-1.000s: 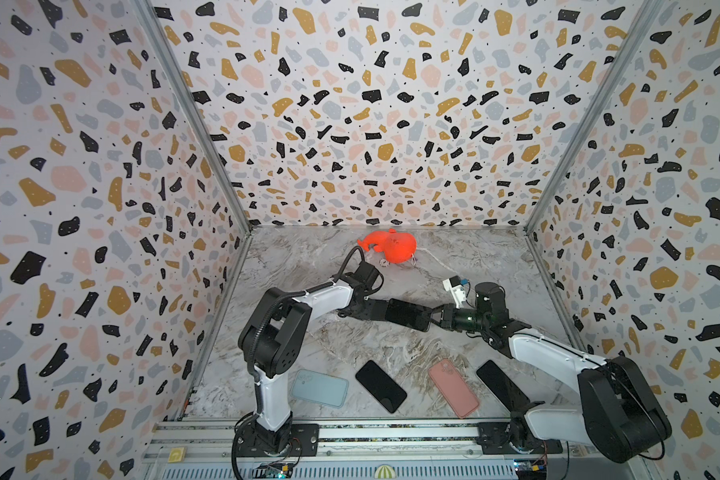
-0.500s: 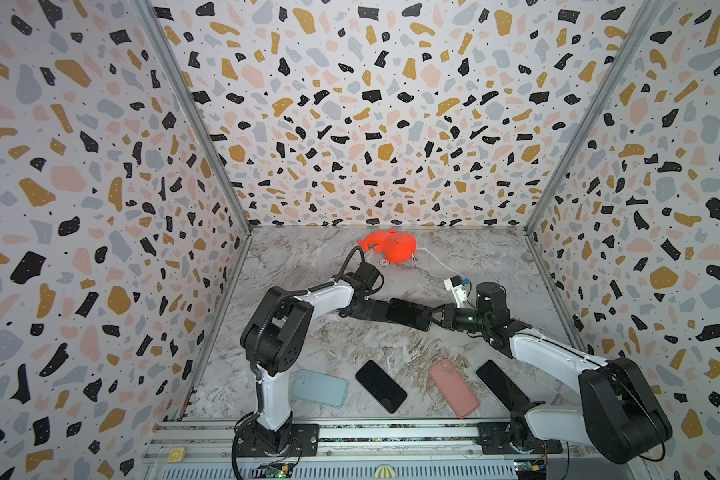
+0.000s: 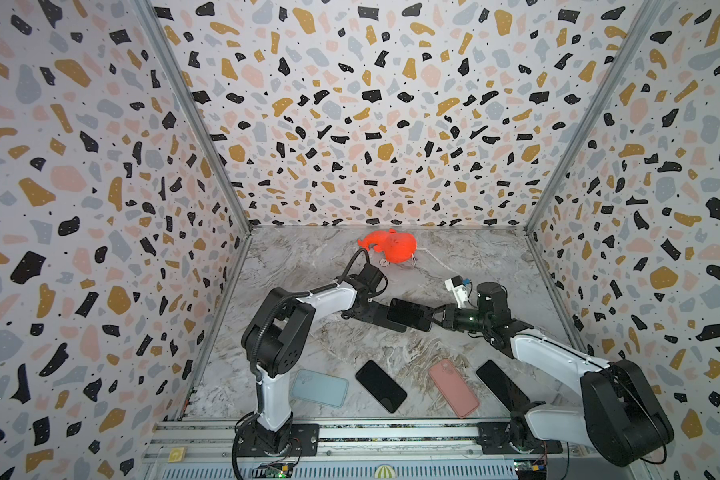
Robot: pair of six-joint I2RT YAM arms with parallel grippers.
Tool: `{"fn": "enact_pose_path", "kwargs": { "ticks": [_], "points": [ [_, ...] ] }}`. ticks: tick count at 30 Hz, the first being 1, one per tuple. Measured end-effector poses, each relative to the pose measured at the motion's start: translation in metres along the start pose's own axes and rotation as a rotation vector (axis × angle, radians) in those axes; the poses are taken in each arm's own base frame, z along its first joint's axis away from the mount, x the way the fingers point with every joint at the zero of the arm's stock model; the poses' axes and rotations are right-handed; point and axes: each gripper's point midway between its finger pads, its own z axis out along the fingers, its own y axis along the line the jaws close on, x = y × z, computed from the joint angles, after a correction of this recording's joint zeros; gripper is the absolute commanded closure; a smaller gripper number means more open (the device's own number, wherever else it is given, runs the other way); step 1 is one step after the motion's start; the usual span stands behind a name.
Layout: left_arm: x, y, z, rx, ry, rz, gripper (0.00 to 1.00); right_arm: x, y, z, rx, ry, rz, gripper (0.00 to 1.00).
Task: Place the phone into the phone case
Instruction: 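Lift the black case with the left gripper toward the phone in the right gripper, then bring the black case and blue-edged phone together, pressing the phone into the case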
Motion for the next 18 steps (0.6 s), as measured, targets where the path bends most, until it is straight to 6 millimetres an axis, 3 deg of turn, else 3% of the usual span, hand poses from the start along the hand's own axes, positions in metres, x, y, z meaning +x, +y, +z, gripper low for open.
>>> {"fn": "enact_pose_path", "kwargs": {
  "ticks": [10, 18],
  "points": [
    [0.016, -0.002, -0.009, 0.022, -0.003, -0.028, 0.84, 0.001, 0.001, 0.000, -0.003, 0.003, 0.022, 1.00],
    [0.001, -0.004, -0.027, 0.043, -0.090, -0.099, 0.63, 0.005, -0.005, 0.011, -0.006, 0.035, 0.049, 1.00]
  ]
}}
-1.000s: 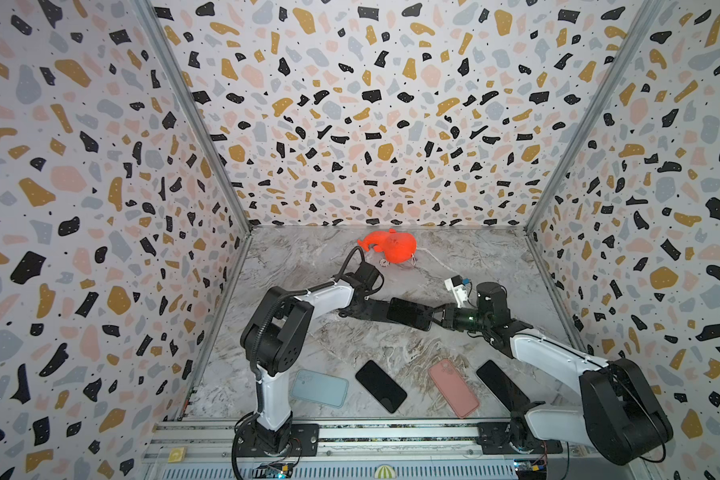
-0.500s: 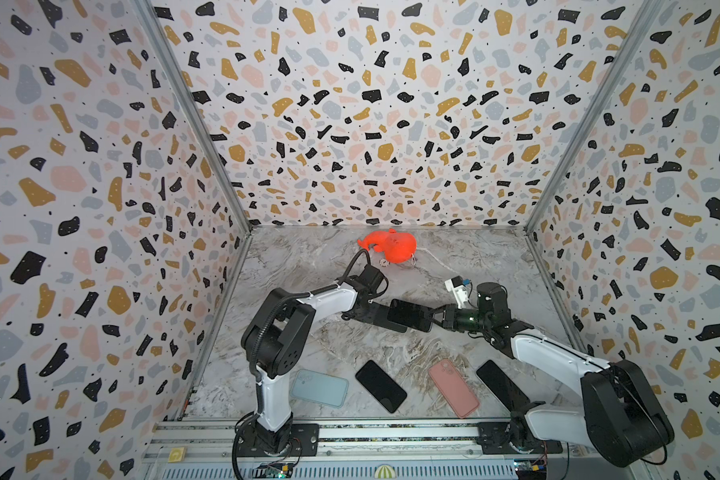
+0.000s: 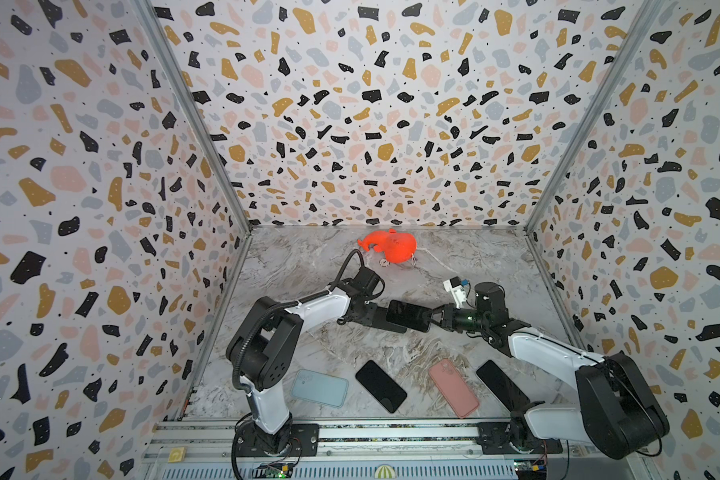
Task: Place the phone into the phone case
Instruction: 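Bring the black case and blue-edged phone together, pressing the phone into the case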
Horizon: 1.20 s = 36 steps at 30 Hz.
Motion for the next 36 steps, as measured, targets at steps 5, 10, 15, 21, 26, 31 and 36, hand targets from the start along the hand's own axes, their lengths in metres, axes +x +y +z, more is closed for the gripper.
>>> {"fn": "enact_pose_path", "kwargs": {
  "ticks": [5, 10, 15, 21, 26, 31, 36],
  "points": [
    [-0.018, -0.001, -0.016, 0.070, -0.087, -0.087, 0.49, 0.002, -0.009, 0.012, 0.006, 0.037, 0.027, 1.00],
    [-0.018, 0.008, -0.015, 0.151, -0.102, -0.199, 0.38, -0.003, -0.011, 0.021, -0.003, 0.055, 0.038, 1.00],
    [-0.014, 0.012, -0.011, 0.197, -0.085, -0.256, 0.35, -0.013, -0.009, 0.030, -0.013, 0.061, 0.033, 1.00],
    [-0.015, 0.000, -0.010, 0.272, -0.094, -0.278, 0.35, -0.014, -0.011, 0.041, -0.016, 0.082, 0.036, 1.00],
    [-0.011, -0.007, -0.008, 0.315, -0.081, -0.291, 0.36, -0.005, -0.016, 0.049, -0.013, 0.117, 0.051, 1.00],
    [-0.010, -0.009, -0.006, 0.332, -0.081, -0.298, 0.36, 0.000, -0.018, 0.054, -0.016, 0.139, 0.059, 1.00],
    [-0.008, -0.011, -0.004, 0.344, -0.080, -0.312, 0.38, -0.002, -0.019, 0.057, -0.016, 0.143, 0.057, 1.00]
  ]
}}
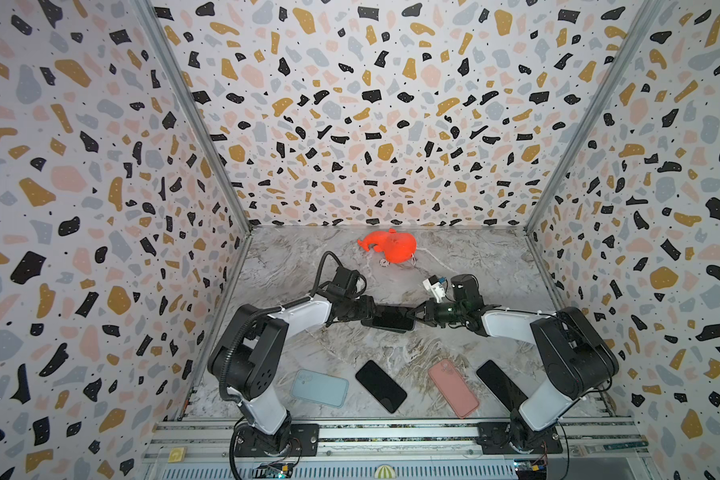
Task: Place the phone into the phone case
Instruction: 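Bring the black case and blue-edged phone together, pressing the phone into the case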
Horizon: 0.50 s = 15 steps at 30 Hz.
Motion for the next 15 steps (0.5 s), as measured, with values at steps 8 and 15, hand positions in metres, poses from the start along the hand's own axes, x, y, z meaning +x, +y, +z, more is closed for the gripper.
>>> {"fn": "enact_pose_path", "kwargs": {
  "ticks": [8, 15],
  "points": [
    [0.010, 0.006, 0.010, 0.003, 0.027, -0.023, 0.39, -0.001, -0.006, 0.005, 0.026, 0.033, 0.016, 1.00],
    [0.010, 0.005, 0.010, 0.010, 0.024, -0.031, 0.40, -0.003, -0.007, 0.014, 0.011, 0.080, 0.035, 1.00]
  ]
}}
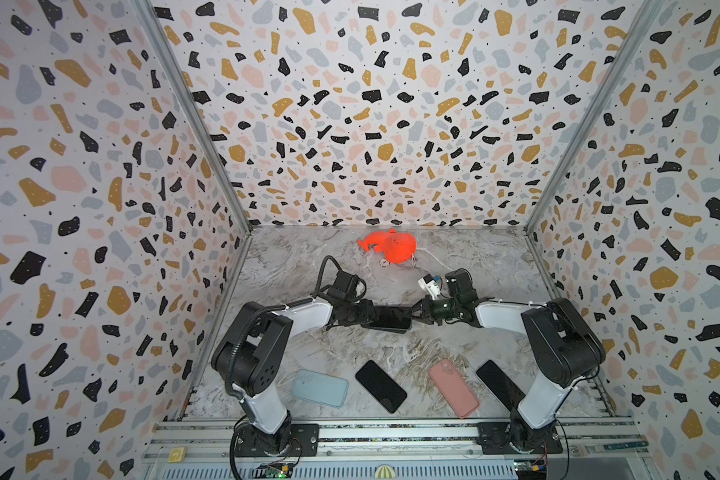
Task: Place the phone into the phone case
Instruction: 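Bring the black case and blue-edged phone together, pressing the phone into the case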
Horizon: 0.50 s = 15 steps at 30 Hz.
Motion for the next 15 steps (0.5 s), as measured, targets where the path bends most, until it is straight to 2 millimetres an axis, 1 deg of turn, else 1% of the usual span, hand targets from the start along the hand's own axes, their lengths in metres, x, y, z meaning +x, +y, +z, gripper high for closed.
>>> {"fn": "enact_pose_path", "kwargs": {
  "ticks": [8, 15],
  "points": [
    [0.0007, 0.0004, 0.0055, 0.009, 0.006, -0.006, 0.42, -0.0025, -0.0002, 0.0086, -0.005, 0.053, 0.014, 0.97],
    [0.0003, 0.0001, 0.0055, 0.010, 0.004, -0.007, 0.43, -0.0011, -0.0030, 0.0101, -0.012, 0.083, 0.050, 0.97]
  ]
}}
